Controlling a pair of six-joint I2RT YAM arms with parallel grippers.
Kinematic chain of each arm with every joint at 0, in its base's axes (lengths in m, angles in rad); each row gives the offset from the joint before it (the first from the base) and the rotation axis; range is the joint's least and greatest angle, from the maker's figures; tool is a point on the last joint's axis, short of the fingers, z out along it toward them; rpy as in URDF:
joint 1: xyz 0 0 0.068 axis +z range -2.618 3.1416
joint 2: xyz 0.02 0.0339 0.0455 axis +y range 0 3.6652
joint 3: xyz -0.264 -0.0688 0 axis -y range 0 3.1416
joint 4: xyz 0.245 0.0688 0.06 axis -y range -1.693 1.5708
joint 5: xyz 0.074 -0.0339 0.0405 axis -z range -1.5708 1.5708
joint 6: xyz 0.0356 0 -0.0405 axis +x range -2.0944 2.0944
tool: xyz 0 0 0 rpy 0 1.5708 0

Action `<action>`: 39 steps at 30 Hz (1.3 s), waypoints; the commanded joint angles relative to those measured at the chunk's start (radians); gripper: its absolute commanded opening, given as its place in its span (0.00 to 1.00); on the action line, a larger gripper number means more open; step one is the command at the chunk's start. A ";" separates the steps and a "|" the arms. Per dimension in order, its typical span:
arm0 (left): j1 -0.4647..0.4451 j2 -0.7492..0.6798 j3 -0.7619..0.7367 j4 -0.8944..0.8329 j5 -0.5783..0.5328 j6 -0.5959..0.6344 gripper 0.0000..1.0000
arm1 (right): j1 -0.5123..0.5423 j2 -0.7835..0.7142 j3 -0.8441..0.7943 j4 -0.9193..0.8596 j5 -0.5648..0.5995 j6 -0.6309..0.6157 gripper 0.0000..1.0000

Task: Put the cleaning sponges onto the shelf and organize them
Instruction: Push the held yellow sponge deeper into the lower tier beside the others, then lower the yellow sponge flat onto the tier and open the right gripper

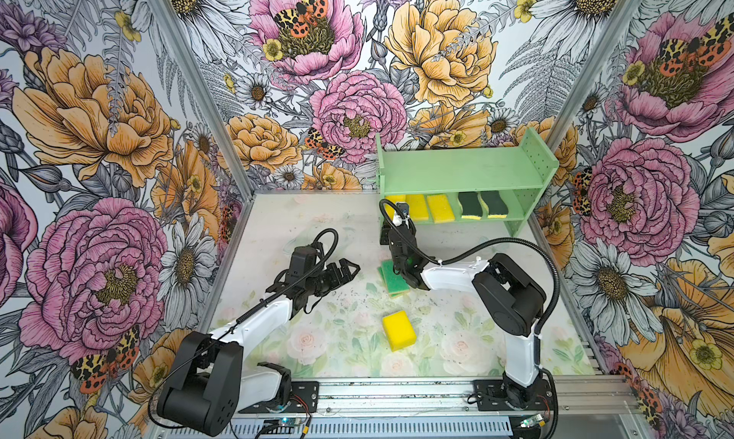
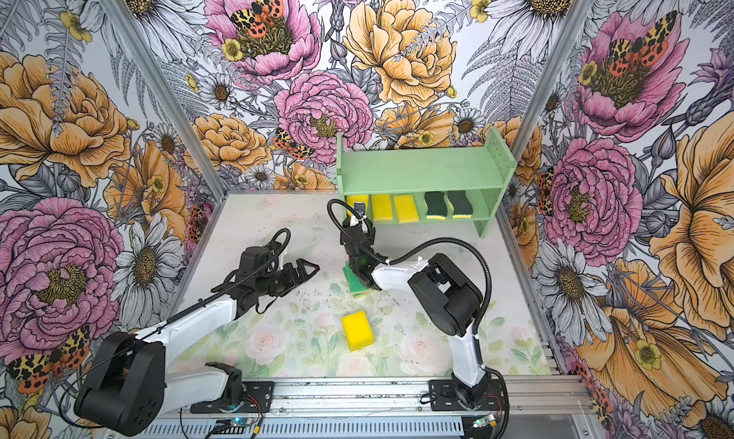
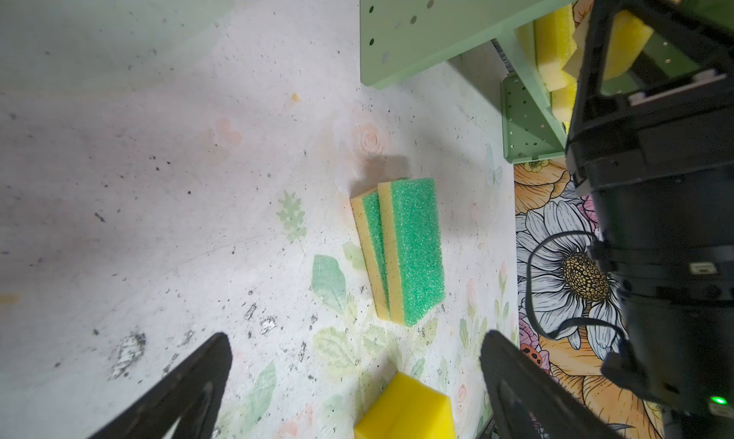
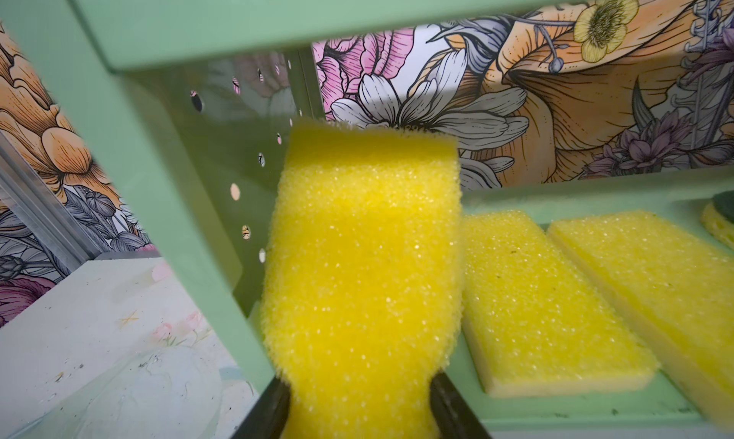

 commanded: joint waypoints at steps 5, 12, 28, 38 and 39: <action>0.008 0.016 0.025 0.016 0.019 0.031 0.99 | 0.005 0.042 0.039 0.028 0.016 -0.024 0.48; 0.010 0.016 0.025 0.017 0.021 0.031 0.99 | 0.001 0.046 0.036 0.031 0.020 -0.026 0.48; 0.010 0.022 0.028 0.015 0.022 0.033 0.99 | -0.015 0.049 0.042 0.034 0.017 -0.039 0.48; 0.011 0.014 0.026 0.008 0.019 0.031 0.99 | -0.030 0.060 0.041 0.034 0.011 -0.035 0.48; 0.009 0.013 0.027 0.008 0.017 0.031 0.99 | -0.030 0.060 0.042 0.033 0.011 -0.036 0.48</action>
